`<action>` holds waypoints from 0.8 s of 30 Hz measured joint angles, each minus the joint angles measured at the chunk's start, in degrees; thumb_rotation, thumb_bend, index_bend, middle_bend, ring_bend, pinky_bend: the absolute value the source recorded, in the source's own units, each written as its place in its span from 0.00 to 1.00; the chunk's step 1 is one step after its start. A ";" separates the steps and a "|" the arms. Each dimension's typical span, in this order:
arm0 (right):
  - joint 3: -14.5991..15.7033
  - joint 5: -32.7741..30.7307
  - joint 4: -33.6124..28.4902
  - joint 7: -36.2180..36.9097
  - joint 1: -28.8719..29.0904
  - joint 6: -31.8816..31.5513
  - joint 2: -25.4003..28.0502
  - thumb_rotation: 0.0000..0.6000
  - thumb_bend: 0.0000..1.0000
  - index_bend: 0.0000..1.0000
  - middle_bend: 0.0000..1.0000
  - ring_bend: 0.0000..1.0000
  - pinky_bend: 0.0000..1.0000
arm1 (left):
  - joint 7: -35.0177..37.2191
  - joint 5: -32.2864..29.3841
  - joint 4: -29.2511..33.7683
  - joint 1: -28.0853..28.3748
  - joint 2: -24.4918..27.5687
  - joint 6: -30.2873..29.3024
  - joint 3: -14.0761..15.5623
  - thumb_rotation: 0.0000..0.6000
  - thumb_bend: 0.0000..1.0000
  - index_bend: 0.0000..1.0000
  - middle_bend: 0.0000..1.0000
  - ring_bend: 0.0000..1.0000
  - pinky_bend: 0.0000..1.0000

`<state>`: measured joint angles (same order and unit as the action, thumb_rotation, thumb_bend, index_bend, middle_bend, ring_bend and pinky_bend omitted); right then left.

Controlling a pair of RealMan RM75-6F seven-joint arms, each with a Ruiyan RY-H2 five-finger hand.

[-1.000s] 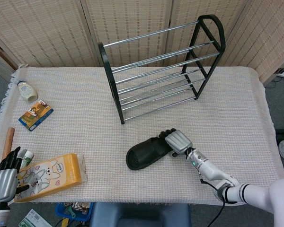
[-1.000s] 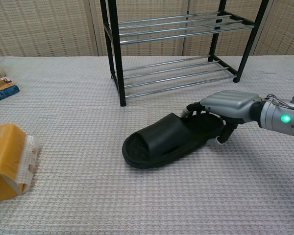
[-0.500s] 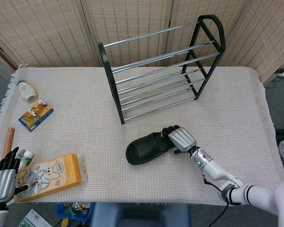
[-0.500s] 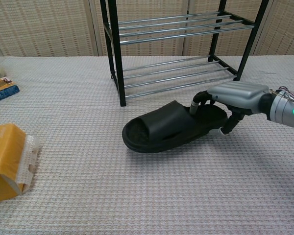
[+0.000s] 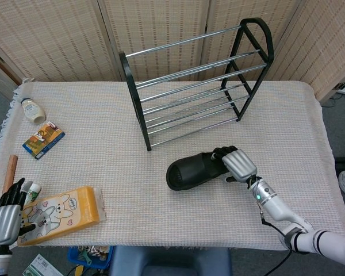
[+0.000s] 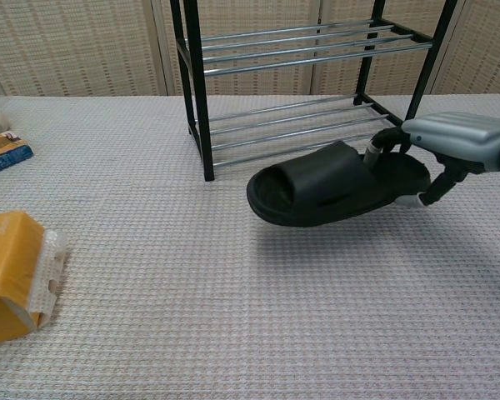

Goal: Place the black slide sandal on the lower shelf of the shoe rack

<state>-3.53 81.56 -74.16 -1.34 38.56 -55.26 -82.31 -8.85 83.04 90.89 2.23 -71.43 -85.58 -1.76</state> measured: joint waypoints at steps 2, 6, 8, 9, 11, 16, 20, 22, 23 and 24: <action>-0.92 -1.73 -0.04 -0.55 -0.12 0.15 0.27 1.00 0.62 0.30 0.50 0.33 0.41 | 0.00 0.17 0.03 0.09 -0.04 0.03 0.01 1.00 0.24 0.09 0.00 0.00 0.17; -3.19 -5.78 0.04 -2.62 0.38 1.48 0.26 1.00 0.63 0.30 0.50 0.33 0.41 | 0.34 0.60 0.09 0.25 -0.12 0.07 0.07 1.00 0.24 0.09 0.00 0.00 0.17; -4.57 -8.16 0.35 -4.04 1.12 2.63 -0.18 1.00 0.62 0.30 0.50 0.33 0.41 | 0.51 0.76 0.07 0.28 -0.04 0.05 0.12 1.00 0.24 0.09 0.00 0.00 0.17; -5.19 -9.22 0.55 -4.71 1.53 3.15 -0.46 1.00 0.62 0.30 0.50 0.33 0.41 | 0.62 0.79 0.03 0.25 0.00 -0.01 0.13 1.00 0.24 0.09 0.00 0.00 0.17; -6.63 -11.74 1.14 -6.45 2.65 4.34 -1.30 1.00 0.62 0.30 0.50 0.33 0.41 | 0.80 0.80 -0.08 0.13 0.07 -0.15 0.18 1.00 0.24 0.09 0.00 0.00 0.17; -9.62 -18.01 3.23 -10.96 5.72 7.03 -3.75 1.00 0.63 0.30 0.50 0.33 0.41 | 1.44 0.37 -0.59 -0.33 0.20 -0.32 0.34 1.00 0.24 0.09 0.00 0.00 0.17; -11.68 -24.63 6.09 -15.86 8.58 8.97 -6.21 1.00 0.63 0.30 0.50 0.33 0.41 | 1.90 -0.16 -1.06 -0.70 0.24 -0.38 0.41 1.00 0.24 0.09 0.00 0.00 0.17; -12.52 -27.79 7.60 -17.89 9.86 9.66 -7.36 1.00 0.63 0.30 0.50 0.33 0.41 | 2.17 -0.40 -1.33 -0.90 0.26 -0.42 0.43 1.00 0.24 0.09 0.00 0.00 0.17; -12.94 -29.40 8.40 -18.83 10.50 9.99 -7.94 1.00 0.63 0.30 0.49 0.33 0.41 | 2.23 -0.50 -1.45 -0.99 0.29 -0.44 0.44 1.00 0.24 0.09 0.00 0.00 0.17; -13.47 -31.54 9.54 -20.07 11.36 10.37 -8.75 1.00 0.62 0.30 0.49 0.33 0.41 | 2.28 -0.62 -1.53 -1.11 0.35 -0.46 0.46 1.00 0.24 0.09 0.00 0.00 0.17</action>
<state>-17.01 50.03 -64.63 -21.41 49.91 -44.88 -91.05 -6.58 82.42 89.36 1.12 -71.08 -86.04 -1.29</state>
